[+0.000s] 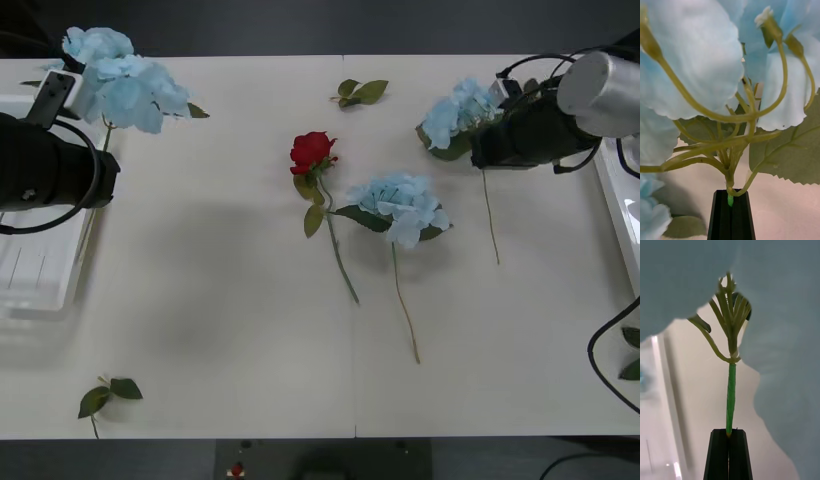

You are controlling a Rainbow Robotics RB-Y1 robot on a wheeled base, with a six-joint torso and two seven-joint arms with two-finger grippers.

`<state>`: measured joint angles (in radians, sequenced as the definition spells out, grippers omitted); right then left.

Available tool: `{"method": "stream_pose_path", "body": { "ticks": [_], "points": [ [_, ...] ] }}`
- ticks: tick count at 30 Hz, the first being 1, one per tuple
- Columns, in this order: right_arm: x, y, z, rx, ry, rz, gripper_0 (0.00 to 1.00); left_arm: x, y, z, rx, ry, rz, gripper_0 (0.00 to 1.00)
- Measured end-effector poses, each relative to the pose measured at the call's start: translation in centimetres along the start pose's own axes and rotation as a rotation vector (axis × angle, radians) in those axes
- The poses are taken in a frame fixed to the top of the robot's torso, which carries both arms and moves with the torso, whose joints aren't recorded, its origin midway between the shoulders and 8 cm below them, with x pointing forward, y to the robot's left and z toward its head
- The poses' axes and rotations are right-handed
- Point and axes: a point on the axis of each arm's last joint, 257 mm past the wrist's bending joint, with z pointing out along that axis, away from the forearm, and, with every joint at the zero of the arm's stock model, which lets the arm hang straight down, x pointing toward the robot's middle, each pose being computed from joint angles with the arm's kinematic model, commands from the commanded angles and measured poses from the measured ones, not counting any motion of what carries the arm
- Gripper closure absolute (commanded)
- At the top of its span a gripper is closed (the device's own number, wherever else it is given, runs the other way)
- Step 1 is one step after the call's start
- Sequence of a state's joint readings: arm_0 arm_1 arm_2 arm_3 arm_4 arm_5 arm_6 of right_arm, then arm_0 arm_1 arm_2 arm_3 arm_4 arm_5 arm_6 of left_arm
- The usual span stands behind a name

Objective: Put the red flowers into the right box and the blue flowers into the left box

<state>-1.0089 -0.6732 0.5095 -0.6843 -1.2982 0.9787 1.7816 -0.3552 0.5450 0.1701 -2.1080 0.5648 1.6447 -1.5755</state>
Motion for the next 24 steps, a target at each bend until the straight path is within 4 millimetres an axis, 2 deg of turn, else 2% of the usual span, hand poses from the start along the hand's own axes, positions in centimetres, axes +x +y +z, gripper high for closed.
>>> {"method": "stream_pose_path", "body": {
  "ticks": [4,6,10,15,20,24],
  "points": [
    [-1.2,2.8,-2.1,-0.187,-0.035,0.123,1.0,0.0,2.0,-0.3,-0.036,-0.001,-0.033,1.0],
    [-1.3,3.7,-2.8,-0.242,-0.043,0.071,1.0,0.6,3.2,0.0,-0.05,0.017,-0.054,1.0],
    [-2.8,7.8,-4.9,-0.427,-0.124,-0.039,1.0,1.8,6.5,0.6,-0.078,0.071,-0.076,1.0],
    [-4.0,11.6,-7.3,-0.603,-0.169,0.01,1.0,2.9,10.7,0.8,-0.089,0.13,-0.059,1.0],
    [-5.4,14.2,-9.7,-0.723,-0.273,-0.098,1.0,3.2,14.9,0.8,-0.107,0.148,-0.102,1.0],
    [-6.1,16.9,-11.0,-0.83,-0.315,-0.079,1.0,4.0,18.9,0.5,-0.141,0.175,-0.052,1.0]
  ]
}}
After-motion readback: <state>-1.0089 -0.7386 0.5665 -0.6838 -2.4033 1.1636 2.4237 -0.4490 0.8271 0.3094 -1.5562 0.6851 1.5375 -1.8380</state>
